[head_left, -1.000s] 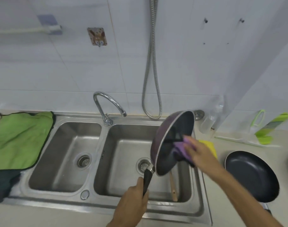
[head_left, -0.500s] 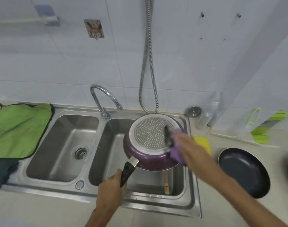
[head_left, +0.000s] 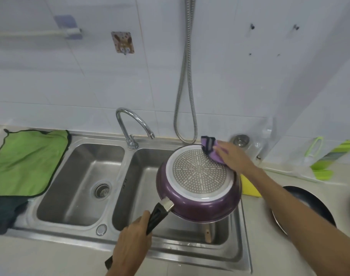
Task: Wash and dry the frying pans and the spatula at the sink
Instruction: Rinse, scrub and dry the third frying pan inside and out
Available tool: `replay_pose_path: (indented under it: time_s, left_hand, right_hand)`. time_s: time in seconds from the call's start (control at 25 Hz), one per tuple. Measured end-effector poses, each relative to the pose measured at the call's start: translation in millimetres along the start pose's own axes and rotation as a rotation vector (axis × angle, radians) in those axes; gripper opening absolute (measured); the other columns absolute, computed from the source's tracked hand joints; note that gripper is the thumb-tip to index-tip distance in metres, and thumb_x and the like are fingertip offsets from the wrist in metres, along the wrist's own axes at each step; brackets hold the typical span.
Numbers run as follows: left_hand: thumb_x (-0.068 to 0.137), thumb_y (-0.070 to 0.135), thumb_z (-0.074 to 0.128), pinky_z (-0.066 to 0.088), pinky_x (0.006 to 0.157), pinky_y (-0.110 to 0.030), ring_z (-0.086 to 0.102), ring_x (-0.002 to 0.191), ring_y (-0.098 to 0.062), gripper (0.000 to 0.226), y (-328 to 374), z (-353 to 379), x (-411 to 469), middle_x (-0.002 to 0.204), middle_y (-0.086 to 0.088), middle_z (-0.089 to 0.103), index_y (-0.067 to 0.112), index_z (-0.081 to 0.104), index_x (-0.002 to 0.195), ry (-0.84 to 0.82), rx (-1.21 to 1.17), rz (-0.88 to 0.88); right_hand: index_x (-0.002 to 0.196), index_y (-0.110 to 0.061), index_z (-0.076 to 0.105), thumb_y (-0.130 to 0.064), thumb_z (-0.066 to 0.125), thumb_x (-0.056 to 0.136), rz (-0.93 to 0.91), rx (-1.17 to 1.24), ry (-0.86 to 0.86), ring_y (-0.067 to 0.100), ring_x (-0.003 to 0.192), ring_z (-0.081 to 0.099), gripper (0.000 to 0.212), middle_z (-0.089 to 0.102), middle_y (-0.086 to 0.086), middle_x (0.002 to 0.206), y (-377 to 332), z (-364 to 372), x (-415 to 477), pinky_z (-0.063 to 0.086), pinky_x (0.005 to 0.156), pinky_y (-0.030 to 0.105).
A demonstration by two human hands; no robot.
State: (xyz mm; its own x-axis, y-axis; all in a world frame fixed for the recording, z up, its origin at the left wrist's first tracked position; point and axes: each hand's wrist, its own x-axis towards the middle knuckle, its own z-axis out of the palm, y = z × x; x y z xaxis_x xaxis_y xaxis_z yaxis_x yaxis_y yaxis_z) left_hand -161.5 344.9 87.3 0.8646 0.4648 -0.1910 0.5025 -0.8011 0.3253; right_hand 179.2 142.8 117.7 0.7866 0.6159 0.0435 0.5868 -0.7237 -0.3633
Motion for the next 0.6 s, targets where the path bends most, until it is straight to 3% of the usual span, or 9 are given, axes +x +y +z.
replay_pose_path:
  time_s: [0.12, 0.16, 0.24, 0.32, 0.44, 0.6]
  left_hand:
    - [0.091, 0.016, 0.062, 0.038, 0.062, -0.027, 0.045, 0.063, -0.019, 0.027, 7, 1, 4, 0.076, 0.006, 0.048, 0.026, 0.038, 0.100, 0.000, -0.071, -0.009]
    - [0.090, 0.016, 0.061, 0.038, 0.061, -0.029, 0.045, 0.063, -0.020, 0.028, 10, 1, 6, 0.078, 0.007, 0.048, 0.027, 0.036, 0.098, -0.006, -0.067, -0.002]
    - [0.089, 0.016, 0.061, 0.039, 0.060, -0.032, 0.043, 0.062, -0.021, 0.032, 16, 1, 9, 0.079, 0.008, 0.048, 0.029, 0.032, 0.095, -0.006, -0.052, 0.021]
    - [0.090, 0.019, 0.063, 0.039, 0.059, -0.031, 0.043, 0.061, -0.021, 0.031, 16, -2, 11, 0.076, 0.008, 0.048, 0.028, 0.033, 0.093, 0.005, -0.049, 0.035]
    - [0.090, 0.020, 0.067, 0.040, 0.055, -0.029, 0.047, 0.054, -0.019, 0.031, 8, -8, 17, 0.063, 0.004, 0.046, 0.028, 0.037, 0.089, 0.032, -0.086, 0.031]
    - [0.090, 0.026, 0.070, 0.040, 0.051, -0.030, 0.052, 0.050, -0.019, 0.027, -12, -7, 22, 0.058, 0.003, 0.049, 0.026, 0.043, 0.089, 0.054, -0.158, -0.021]
  right_hand:
    - [0.135, -0.014, 0.059, -0.029, 0.047, 0.105, -0.397, -0.042, 0.028, 0.033, 0.139, 0.043, 0.036, 0.052, 0.006, 0.149, -43, 27, -92, 0.027, 0.119, 0.045]
    - [0.143, -0.017, 0.052, -0.029, 0.050, 0.103, -0.539, -0.132, 0.010, 0.032, 0.146, 0.036, 0.041, 0.046, 0.003, 0.156, -64, 39, -107, 0.023, 0.121, 0.049]
    - [0.151, -0.029, 0.037, -0.027, 0.061, 0.098, -0.629, -0.254, 0.005, 0.031, 0.153, 0.025, 0.058, 0.035, 0.001, 0.162, -104, 55, -89, 0.019, 0.126, 0.051]
    - [0.152, -0.029, 0.043, -0.028, 0.050, 0.106, -0.463, -0.141, 0.000, 0.029, 0.153, 0.026, 0.047, 0.037, 0.004, 0.162, -117, 53, -37, 0.014, 0.128, 0.046]
    - [0.145, -0.012, 0.053, -0.023, 0.043, 0.108, -0.069, 0.017, -0.011, 0.033, 0.146, 0.037, 0.040, 0.047, 0.013, 0.155, -83, 27, 16, 0.020, 0.126, 0.043]
    - [0.143, -0.012, 0.056, -0.018, 0.052, 0.105, 0.149, 0.132, 0.126, 0.030, 0.142, 0.046, 0.039, 0.050, 0.012, 0.153, -31, 27, -34, 0.028, 0.121, 0.037]
